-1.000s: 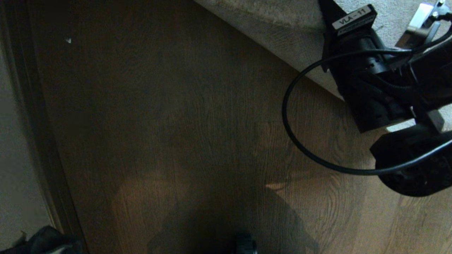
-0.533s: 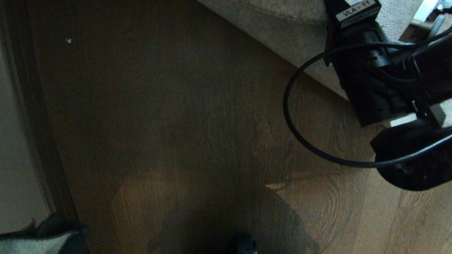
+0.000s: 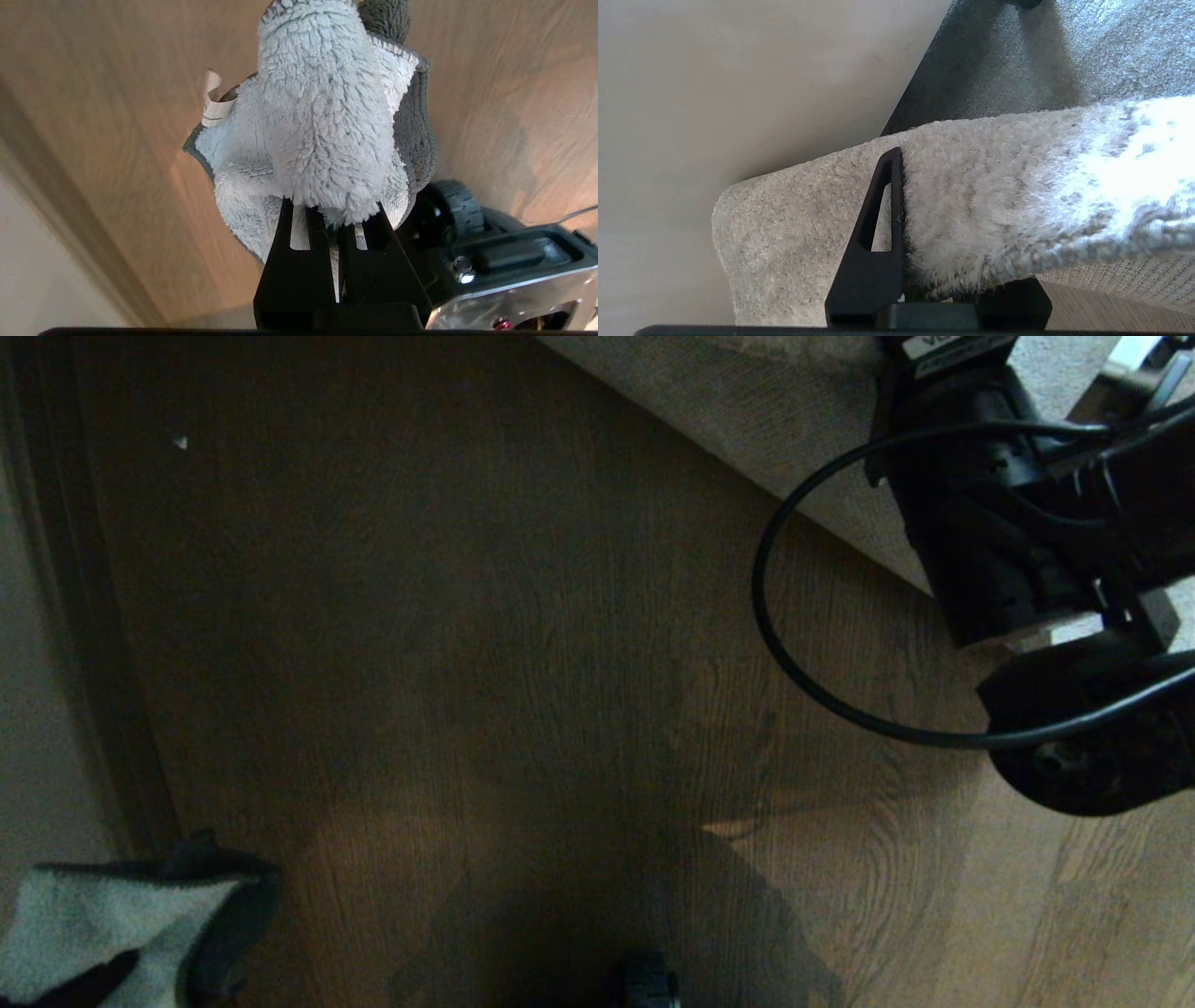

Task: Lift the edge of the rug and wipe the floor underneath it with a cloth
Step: Wipe the floor under the carpet with a rag

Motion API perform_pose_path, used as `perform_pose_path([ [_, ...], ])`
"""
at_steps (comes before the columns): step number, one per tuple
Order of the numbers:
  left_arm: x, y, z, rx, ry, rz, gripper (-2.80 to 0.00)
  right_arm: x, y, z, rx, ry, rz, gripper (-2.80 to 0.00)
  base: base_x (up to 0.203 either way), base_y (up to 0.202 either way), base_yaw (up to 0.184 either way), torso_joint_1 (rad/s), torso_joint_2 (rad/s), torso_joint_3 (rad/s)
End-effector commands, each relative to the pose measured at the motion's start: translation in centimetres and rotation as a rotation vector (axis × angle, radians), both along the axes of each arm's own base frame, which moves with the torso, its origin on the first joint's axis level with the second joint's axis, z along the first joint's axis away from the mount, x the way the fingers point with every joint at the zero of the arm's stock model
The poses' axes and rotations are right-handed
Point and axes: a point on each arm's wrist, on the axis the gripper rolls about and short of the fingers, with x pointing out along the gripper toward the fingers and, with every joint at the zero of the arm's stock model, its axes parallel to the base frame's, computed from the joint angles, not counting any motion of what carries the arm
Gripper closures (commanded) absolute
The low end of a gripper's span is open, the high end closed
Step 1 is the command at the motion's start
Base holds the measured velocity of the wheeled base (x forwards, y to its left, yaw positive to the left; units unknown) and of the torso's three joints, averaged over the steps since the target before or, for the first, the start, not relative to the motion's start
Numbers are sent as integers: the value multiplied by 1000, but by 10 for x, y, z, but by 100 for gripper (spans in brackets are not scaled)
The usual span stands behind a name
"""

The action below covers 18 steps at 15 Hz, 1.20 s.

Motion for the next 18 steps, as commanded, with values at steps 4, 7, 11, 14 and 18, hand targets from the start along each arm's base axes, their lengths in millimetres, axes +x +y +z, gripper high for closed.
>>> perform_pose_path([
  [4, 48, -15, 24, 3, 70, -107, 0, 1, 0, 3, 33, -42, 1, 0, 0, 0, 0, 0, 0, 0],
  [7, 65, -29, 36, 8, 81, -197, 0, 1, 1, 2, 32, -39, 4, 0, 0, 0, 0, 0, 0, 0],
  [11, 83, -53, 48, 13, 113, -323, 0, 4, 3, 1, 42, -36, 15, 0, 0, 0, 0, 0, 0, 0],
  [14, 98, -74, 58, 12, 124, -396, 0, 7, 4, 0, 43, -36, 16, 0, 0, 0, 0, 0, 0, 0],
  [18, 124, -107, 55, 11, 98, -453, 0, 6, 2, 8, 62, -64, 10, 0, 0, 0, 0, 0, 0, 0],
])
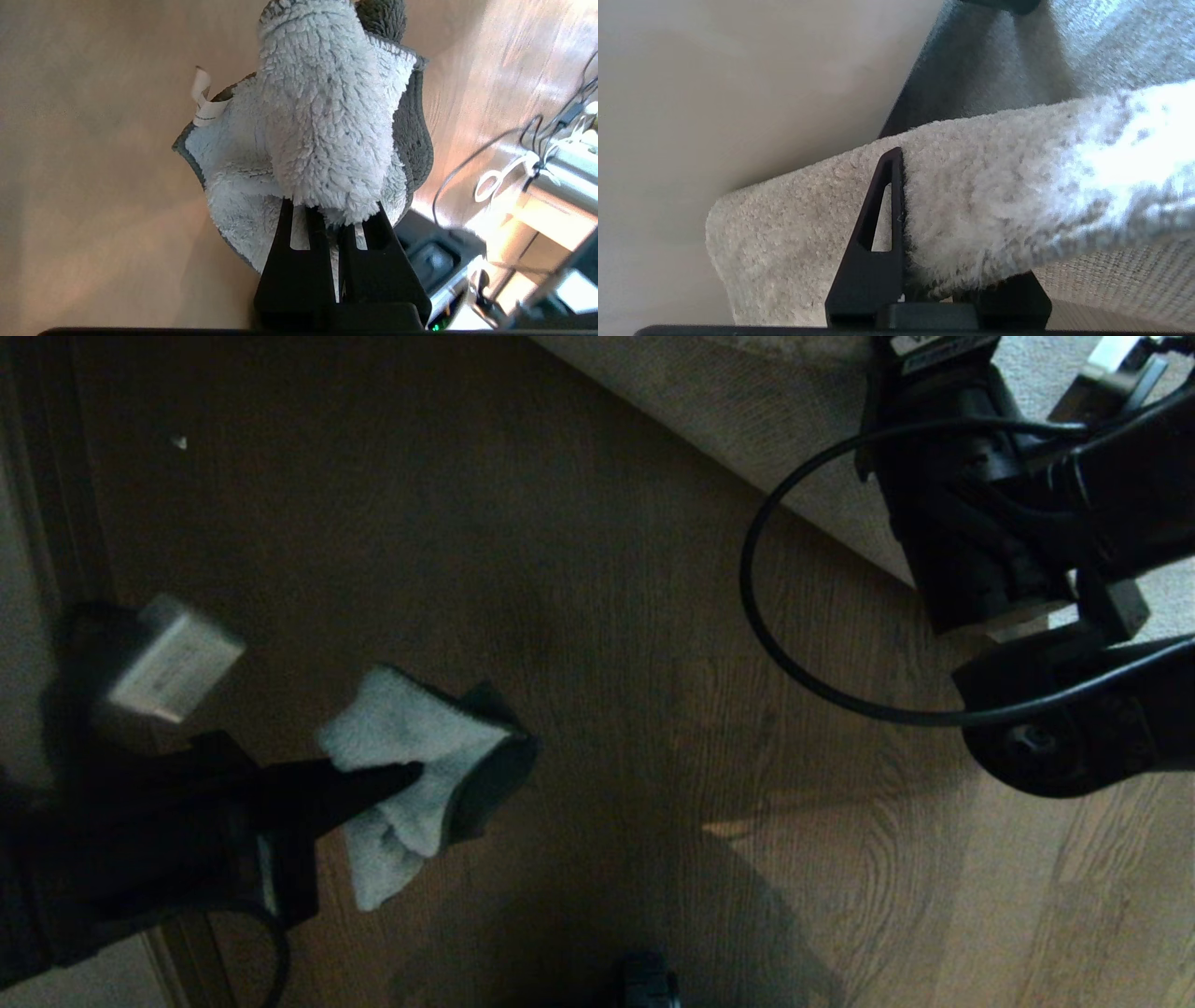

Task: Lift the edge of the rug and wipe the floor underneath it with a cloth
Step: Wipe the floor under the carpet with a rag

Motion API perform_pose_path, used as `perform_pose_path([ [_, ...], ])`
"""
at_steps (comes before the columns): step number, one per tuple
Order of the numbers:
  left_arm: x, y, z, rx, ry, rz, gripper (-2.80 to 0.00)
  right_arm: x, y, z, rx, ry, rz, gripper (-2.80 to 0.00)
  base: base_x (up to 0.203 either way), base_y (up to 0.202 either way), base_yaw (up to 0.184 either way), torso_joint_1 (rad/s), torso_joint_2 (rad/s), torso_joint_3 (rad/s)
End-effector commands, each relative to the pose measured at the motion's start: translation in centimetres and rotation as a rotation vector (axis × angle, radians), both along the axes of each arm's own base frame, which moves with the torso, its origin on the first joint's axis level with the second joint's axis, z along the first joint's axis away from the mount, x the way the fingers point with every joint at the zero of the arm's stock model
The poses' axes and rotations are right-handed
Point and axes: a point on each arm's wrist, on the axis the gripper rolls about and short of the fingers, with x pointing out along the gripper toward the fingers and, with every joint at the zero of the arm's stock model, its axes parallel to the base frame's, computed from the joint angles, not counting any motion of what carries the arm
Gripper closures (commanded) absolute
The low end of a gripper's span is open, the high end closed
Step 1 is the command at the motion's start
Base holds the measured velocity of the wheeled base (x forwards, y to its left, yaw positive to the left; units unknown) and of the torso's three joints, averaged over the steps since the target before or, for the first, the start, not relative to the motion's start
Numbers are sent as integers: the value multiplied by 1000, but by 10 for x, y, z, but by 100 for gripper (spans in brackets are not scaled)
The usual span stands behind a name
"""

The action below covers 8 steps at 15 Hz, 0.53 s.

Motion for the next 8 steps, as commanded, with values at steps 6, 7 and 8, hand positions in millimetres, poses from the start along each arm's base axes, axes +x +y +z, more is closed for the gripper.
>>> perform_pose_path([
  [6, 61, -74, -26, -67, -81, -46, 0, -4, -5, 8, 41, -55, -3, 0, 0, 0, 0, 0, 0, 0],
  [7, 69, -83, -28, -85, -98, -45, 0, -3, -5, 7, 40, -54, -5, 0, 0, 0, 0, 0, 0, 0],
  [8, 77, -93, -26, -123, -119, -41, 0, -2, -6, 7, 39, -54, -9, 0, 0, 0, 0, 0, 0, 0],
])
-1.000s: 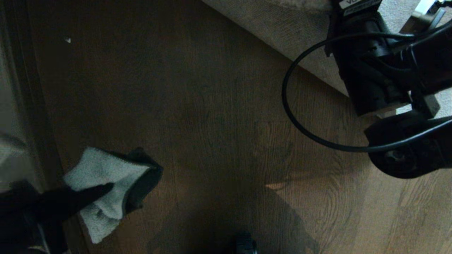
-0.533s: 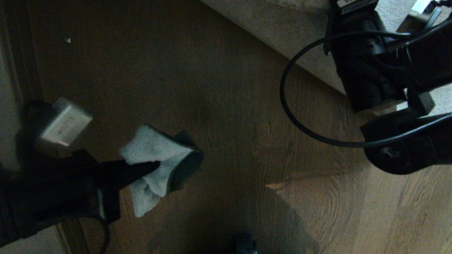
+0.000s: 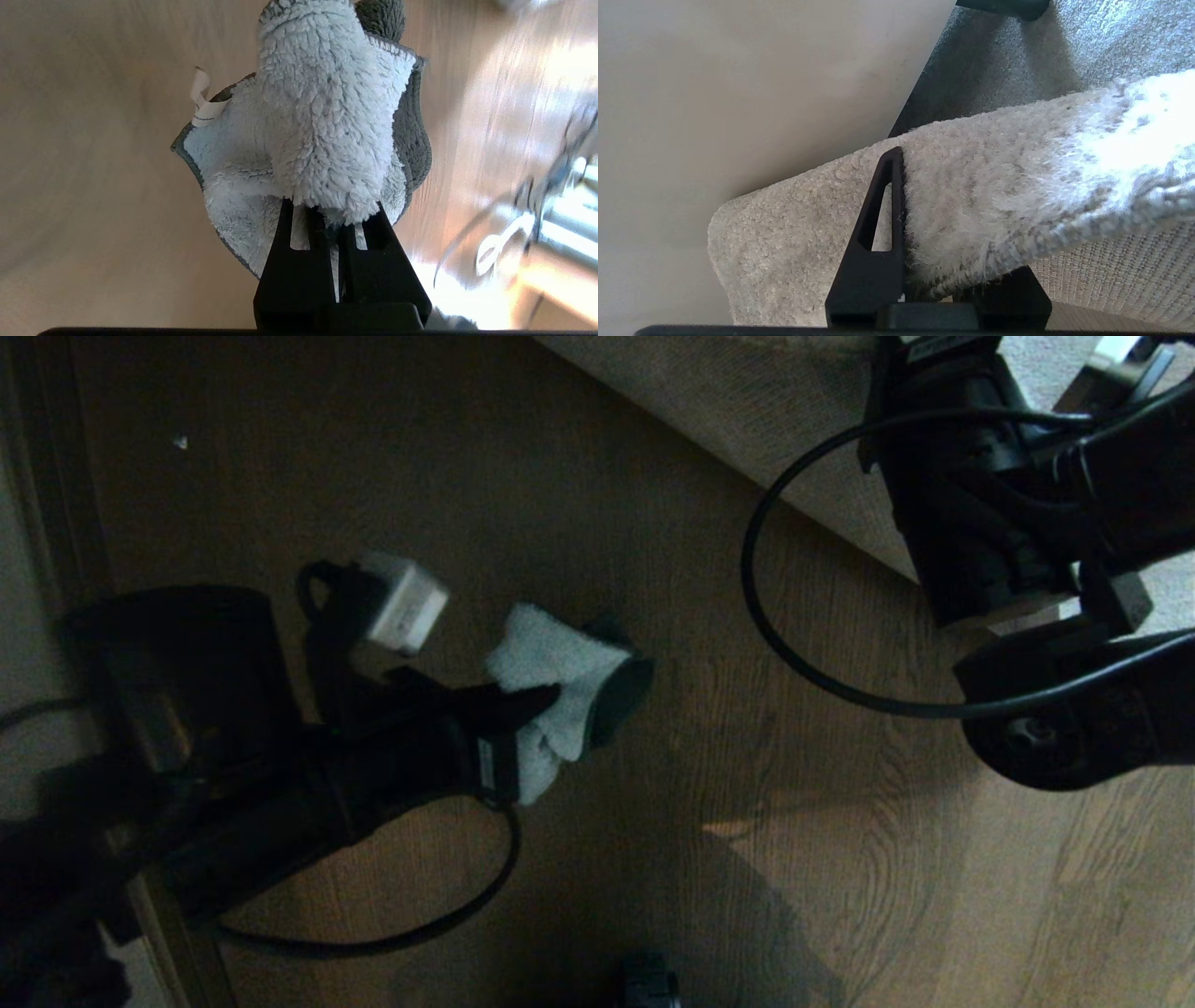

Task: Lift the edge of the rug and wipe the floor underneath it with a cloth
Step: Wipe the floor under the carpet with a rag

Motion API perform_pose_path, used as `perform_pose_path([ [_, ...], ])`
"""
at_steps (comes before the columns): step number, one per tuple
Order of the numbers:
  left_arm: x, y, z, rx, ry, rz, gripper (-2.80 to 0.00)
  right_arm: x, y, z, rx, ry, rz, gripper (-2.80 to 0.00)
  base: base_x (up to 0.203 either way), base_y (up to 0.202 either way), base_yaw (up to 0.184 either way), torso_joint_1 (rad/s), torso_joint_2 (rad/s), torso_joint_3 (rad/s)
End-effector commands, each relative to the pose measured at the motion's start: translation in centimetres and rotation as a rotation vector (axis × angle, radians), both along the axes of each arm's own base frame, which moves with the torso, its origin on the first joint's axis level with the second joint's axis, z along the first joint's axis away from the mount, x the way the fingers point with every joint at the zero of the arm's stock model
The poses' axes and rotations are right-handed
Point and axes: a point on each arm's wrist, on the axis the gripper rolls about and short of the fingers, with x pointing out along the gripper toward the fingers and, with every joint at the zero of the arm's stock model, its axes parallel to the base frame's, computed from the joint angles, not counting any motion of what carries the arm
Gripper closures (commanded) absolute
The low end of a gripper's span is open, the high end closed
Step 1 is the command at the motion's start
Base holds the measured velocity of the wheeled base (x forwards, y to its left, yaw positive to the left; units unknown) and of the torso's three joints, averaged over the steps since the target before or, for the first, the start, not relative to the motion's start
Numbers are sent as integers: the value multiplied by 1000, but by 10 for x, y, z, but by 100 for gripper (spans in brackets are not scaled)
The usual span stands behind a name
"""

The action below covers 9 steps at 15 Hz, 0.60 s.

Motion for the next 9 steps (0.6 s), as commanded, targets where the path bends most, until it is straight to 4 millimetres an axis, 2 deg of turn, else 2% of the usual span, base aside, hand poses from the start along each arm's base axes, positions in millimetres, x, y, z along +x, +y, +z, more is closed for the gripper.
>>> perform_pose_path([
  [1, 26, -32, -9, -46, 0, 2, 0, -3, -3, 3, 31, -40, -1, 0, 0, 0, 0, 0, 0, 0],
  [3, 39, -48, -4, -103, -13, 42, 0, -2, -3, 3, 30, -39, -3, 0, 0, 0, 0, 0, 0, 0],
  [9, 69, -74, 15, -189, -68, 139, 0, 0, -4, 2, 29, -38, -7, 0, 0, 0, 0, 0, 0, 0],
])
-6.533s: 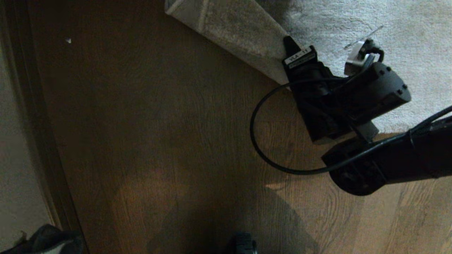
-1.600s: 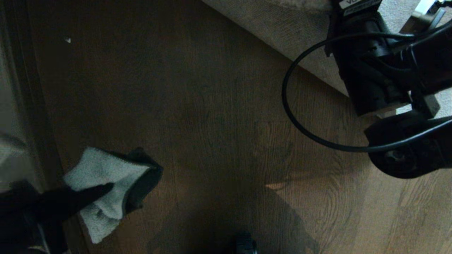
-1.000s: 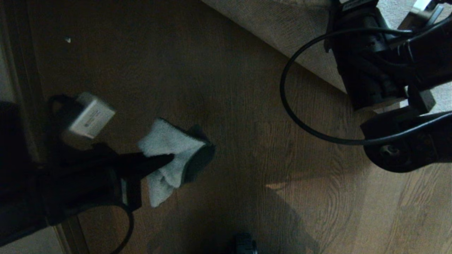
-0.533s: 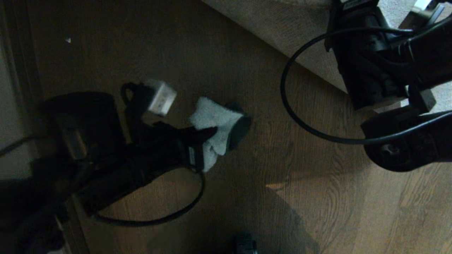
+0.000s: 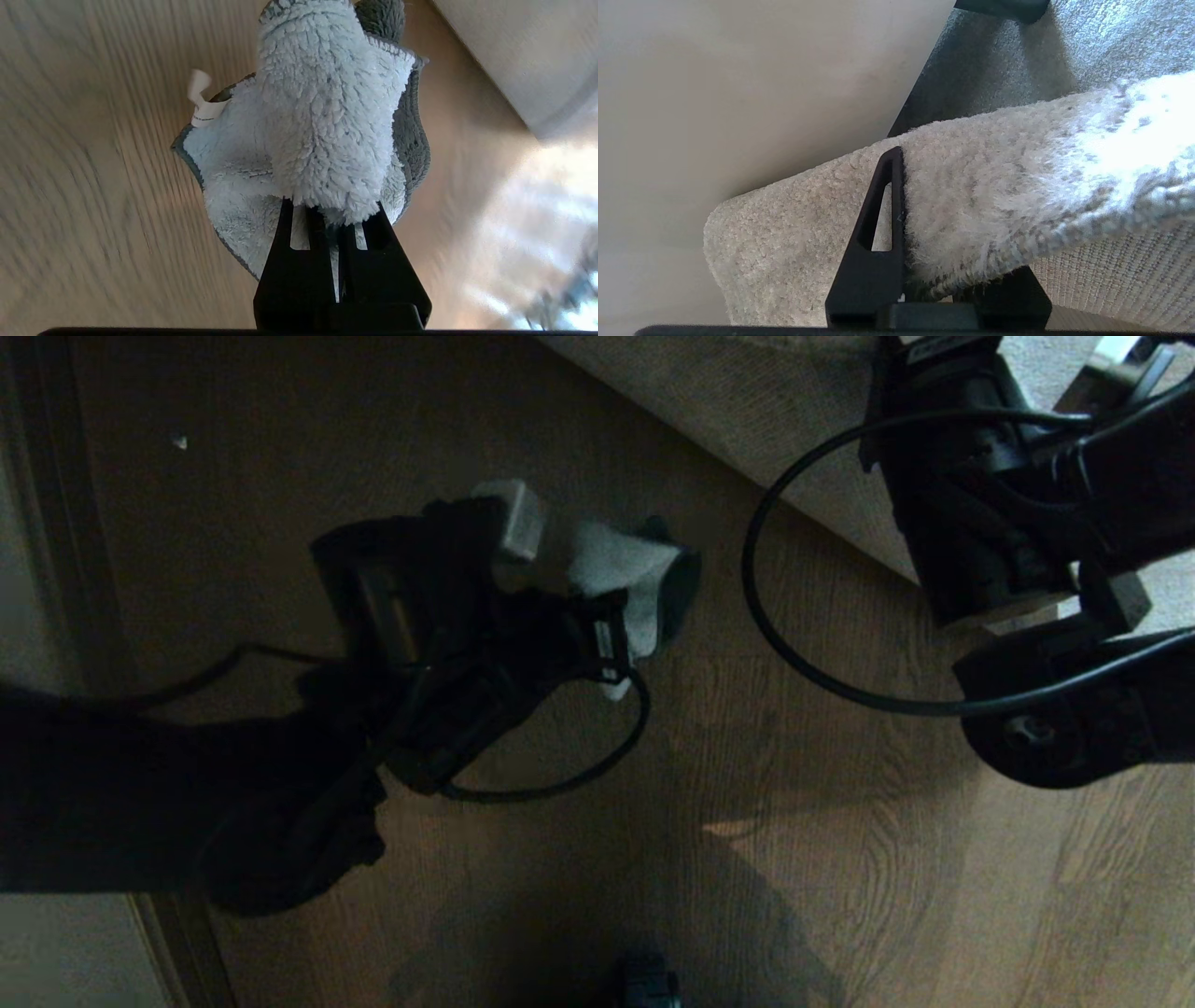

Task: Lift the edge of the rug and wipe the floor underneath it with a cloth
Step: Wipe the floor under the carpet with a rag

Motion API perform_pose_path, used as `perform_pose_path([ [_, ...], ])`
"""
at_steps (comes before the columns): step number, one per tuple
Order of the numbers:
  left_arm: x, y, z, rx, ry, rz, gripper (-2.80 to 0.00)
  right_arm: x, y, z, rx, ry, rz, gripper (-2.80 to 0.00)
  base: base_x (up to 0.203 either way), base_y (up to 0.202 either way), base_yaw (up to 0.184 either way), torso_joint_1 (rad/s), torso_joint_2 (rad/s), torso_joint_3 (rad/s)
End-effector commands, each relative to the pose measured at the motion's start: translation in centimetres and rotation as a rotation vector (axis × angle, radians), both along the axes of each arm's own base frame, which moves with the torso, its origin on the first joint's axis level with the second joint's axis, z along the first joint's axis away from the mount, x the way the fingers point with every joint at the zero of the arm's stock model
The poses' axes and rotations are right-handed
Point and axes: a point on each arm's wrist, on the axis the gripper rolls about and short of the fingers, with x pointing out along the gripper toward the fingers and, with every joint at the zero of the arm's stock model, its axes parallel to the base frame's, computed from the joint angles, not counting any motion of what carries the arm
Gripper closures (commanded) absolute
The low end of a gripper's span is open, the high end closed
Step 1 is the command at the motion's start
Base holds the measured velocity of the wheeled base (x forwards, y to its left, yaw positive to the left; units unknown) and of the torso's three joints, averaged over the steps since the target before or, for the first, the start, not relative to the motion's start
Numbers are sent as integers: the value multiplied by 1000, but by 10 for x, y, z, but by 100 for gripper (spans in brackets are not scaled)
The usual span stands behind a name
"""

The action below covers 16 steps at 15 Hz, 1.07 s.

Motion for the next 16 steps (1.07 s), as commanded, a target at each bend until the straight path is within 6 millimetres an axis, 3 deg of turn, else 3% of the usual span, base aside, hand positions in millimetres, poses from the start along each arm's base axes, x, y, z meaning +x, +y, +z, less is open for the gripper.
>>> perform_pose_path([
  [1, 15, -14, 2, -23, -18, 28, 0, -3, -2, 3, 30, -38, 2, 0, 0, 0, 0, 0, 0, 0],
  [5, 34, -20, 8, -54, -42, 93, 0, 1, -9, 4, 32, -42, -23, 0, 0, 0, 0, 0, 0, 0],
  [11, 60, 4, 2, -44, -35, 199, 0, 2, -15, 6, 43, -47, -28, 0, 0, 0, 0, 0, 0, 0],
  [16, 79, 10, 27, -124, -104, 244, 0, 3, -16, 6, 49, -46, -24, 0, 0, 0, 0, 0, 0, 0],
])
